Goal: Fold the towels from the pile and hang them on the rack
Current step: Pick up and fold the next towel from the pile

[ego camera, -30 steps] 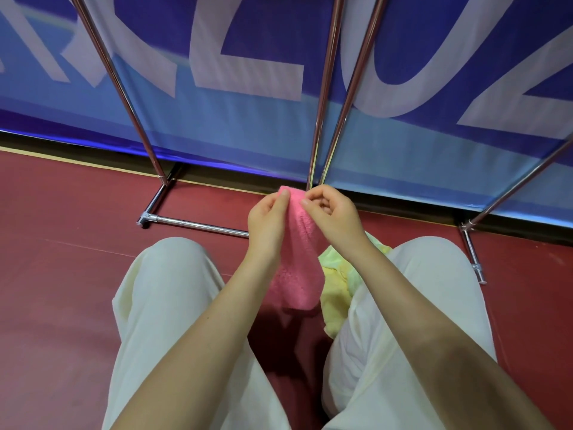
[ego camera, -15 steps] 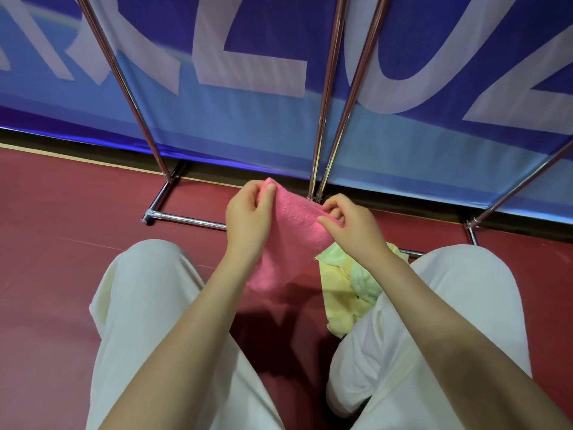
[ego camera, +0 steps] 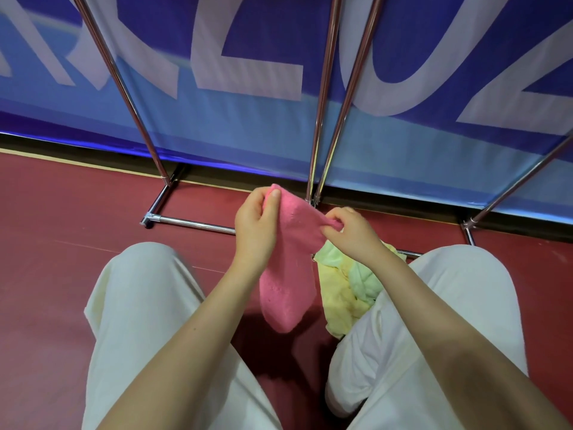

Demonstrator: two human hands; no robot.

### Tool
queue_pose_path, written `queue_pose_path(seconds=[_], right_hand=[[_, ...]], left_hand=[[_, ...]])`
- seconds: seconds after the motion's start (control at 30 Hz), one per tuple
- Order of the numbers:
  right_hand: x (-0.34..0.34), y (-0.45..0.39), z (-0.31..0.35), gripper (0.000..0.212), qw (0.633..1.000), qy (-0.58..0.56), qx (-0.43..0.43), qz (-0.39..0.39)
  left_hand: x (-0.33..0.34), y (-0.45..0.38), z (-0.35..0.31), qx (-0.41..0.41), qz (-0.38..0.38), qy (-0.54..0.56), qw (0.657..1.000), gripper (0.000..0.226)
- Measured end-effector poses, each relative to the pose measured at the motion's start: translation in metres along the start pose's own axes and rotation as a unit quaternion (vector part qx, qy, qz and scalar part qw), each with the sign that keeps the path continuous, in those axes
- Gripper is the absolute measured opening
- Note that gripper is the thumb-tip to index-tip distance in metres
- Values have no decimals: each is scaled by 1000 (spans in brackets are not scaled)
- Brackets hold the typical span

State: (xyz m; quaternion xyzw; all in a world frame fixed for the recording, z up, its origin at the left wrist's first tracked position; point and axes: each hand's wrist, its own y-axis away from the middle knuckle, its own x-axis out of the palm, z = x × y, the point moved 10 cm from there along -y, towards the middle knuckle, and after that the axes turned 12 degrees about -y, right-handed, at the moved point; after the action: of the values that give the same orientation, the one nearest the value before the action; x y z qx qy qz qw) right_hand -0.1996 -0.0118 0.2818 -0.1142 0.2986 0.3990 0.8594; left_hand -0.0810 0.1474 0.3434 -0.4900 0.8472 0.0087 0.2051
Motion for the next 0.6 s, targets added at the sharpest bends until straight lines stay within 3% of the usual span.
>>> queue_pose_path(seconds=[0.1, 0.27, 0.4, 0.6], right_hand=[[6, 0, -6, 12, 986, -144, 75, 30], [-25, -2, -4, 7, 906, -410, 81, -75], [-30, 3, -3, 3, 916, -377, 52, -125], [-37, 5, 6, 19, 933, -293, 26, -208]], left_hand=[[-7, -6, 17, -48, -20, 34, 998, 24], [-20, -14, 27, -65, -64, 43, 995, 31], [-15, -13, 38, -94, -62, 64, 992, 29], [-6, -11, 60, -166, -75, 94, 979, 30]])
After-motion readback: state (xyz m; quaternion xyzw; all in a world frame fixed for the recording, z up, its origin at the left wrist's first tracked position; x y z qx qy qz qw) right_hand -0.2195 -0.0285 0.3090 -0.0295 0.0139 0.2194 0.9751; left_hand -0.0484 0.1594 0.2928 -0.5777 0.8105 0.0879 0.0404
